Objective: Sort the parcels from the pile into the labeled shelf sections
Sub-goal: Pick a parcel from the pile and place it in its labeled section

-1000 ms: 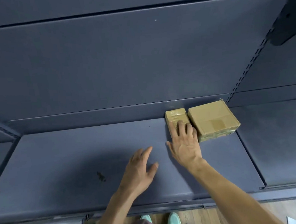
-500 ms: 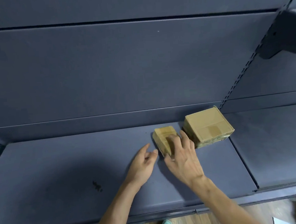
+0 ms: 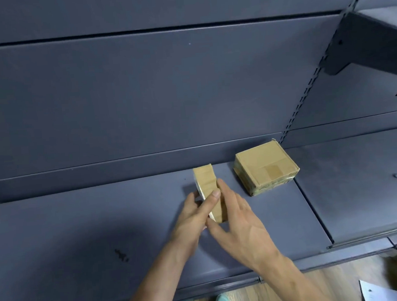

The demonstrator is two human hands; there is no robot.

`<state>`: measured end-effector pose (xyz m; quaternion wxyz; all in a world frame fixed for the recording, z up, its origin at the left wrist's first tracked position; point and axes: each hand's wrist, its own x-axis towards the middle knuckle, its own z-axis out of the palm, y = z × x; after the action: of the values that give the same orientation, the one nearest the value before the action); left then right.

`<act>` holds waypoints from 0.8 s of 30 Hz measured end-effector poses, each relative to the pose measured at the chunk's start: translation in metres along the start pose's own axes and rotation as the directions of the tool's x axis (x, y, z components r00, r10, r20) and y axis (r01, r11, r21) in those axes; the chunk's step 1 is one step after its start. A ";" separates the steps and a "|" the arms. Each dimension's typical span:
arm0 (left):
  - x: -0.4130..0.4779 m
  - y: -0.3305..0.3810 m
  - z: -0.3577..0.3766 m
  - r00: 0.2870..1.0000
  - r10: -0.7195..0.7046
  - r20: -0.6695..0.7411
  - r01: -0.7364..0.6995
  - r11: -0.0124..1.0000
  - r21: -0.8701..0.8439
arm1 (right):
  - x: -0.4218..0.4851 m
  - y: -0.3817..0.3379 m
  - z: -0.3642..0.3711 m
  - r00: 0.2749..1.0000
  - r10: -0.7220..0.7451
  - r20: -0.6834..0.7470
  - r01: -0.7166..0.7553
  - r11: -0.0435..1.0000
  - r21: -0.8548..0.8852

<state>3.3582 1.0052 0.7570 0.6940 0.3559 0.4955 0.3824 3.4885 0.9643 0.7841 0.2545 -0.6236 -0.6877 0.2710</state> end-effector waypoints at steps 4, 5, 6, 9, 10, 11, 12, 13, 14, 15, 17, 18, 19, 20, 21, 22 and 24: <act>-0.007 0.003 0.002 0.999 0.036 0.027 -0.037 0.999 0.035 | 0.004 -0.002 -0.005 0.996 0.010 -0.084 -0.008 1.000 0.021; -0.009 0.003 0.001 0.998 0.039 0.043 -0.038 0.999 -0.029 | 0.005 -0.001 -0.008 0.997 0.026 -0.073 -0.018 0.993 0.114; -0.010 0.003 -0.001 0.997 0.043 0.064 -0.036 0.993 -0.110 | 0.006 0.001 -0.012 0.998 0.040 -0.041 -0.029 0.971 0.235; -0.020 0.004 -0.006 0.994 0.088 0.060 -0.079 0.987 -0.139 | 0.004 0.006 -0.014 0.995 0.044 0.085 -0.081 0.858 0.507; -0.023 0.005 -0.007 0.993 0.116 0.011 -0.115 0.990 -0.078 | 0.003 0.006 -0.013 0.994 0.039 0.105 -0.089 0.845 0.528; -0.025 0.006 -0.009 0.988 0.147 -0.046 -0.148 0.989 -0.016 | 0.002 0.006 -0.011 0.994 0.031 0.104 -0.081 0.847 0.525; -0.027 0.007 -0.010 0.980 0.176 -0.089 -0.174 0.984 0.030 | 0.000 0.006 -0.010 0.996 0.024 0.090 -0.067 0.859 0.508; -0.028 0.007 -0.012 0.974 0.196 -0.110 -0.191 0.980 0.058 | 0.000 0.006 -0.008 0.997 0.021 0.078 -0.056 0.875 0.481; -0.029 0.008 -0.014 0.971 0.207 -0.117 -0.199 0.977 0.075 | -0.001 0.006 -0.008 0.997 0.022 0.070 -0.052 0.889 0.455; -0.030 0.009 -0.015 0.970 0.210 -0.120 -0.201 0.976 0.083 | -0.001 0.007 -0.007 0.997 0.023 0.067 -0.050 0.899 0.434; -0.032 0.013 -0.016 0.971 0.203 -0.127 -0.193 0.977 0.089 | -0.001 0.008 -0.008 0.998 0.008 0.064 -0.034 0.909 0.415; -0.033 0.015 -0.016 0.972 0.198 -0.124 -0.187 0.978 0.095 | -0.001 0.007 -0.008 0.998 0.001 0.070 -0.030 0.905 0.424; -0.034 0.016 -0.016 0.974 0.192 -0.116 -0.180 0.977 0.110 | 0.000 0.007 -0.008 0.997 0.005 0.080 -0.040 0.895 0.445; -0.035 0.016 -0.016 0.977 0.184 -0.105 -0.169 0.977 0.130 | 0.000 0.007 -0.009 0.996 0.018 0.092 -0.060 0.878 0.474; -0.036 0.016 -0.016 0.981 0.171 -0.091 -0.157 0.977 0.147 | 0.001 0.007 -0.009 0.994 0.036 0.102 -0.083 0.860 0.504; -0.037 0.016 -0.015 0.985 0.157 -0.077 -0.143 0.976 0.163 | 0.002 0.007 -0.010 0.992 0.057 0.109 -0.106 0.843 0.527; -0.039 0.015 -0.013 0.989 0.134 -0.056 -0.122 0.974 0.189 | 0.003 0.006 -0.010 0.988 0.094 0.120 -0.145 0.821 0.552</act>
<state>3.3348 0.9793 0.7825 0.6144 0.4368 0.5285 0.3905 3.4997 0.9685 0.7872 0.3779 -0.5515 -0.5483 0.5025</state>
